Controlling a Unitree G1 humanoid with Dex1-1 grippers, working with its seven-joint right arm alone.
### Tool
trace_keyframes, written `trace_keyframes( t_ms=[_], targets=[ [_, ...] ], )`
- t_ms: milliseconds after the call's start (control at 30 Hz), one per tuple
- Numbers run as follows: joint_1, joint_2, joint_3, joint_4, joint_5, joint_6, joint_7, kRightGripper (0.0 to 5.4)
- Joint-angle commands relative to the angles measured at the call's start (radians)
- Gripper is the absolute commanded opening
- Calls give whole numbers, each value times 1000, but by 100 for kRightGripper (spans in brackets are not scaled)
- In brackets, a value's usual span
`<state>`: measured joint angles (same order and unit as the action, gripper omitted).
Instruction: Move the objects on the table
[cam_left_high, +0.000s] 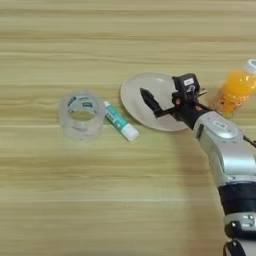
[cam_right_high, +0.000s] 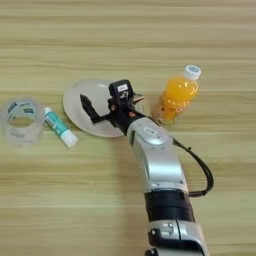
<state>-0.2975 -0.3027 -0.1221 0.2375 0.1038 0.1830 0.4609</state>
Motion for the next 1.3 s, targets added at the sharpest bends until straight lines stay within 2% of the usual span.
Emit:
trace_keyframes(
  t_ms=[33, 200, 433, 633, 833, 1300],
  targets=[
    [-146, -35, -5, 125, -12, -70, -13, 537],
    [-214, -38, 5, 295, -28, -122, -2, 537],
    [-198, -47, 29, 373, -54, -155, 15, 537],
    [-110, -50, 45, 284, -56, -120, 30, 537],
    [1, -67, 66, 106, -70, -58, 45, 537],
    [118, -84, 88, -103, -69, 41, 62, 537]
  ],
)
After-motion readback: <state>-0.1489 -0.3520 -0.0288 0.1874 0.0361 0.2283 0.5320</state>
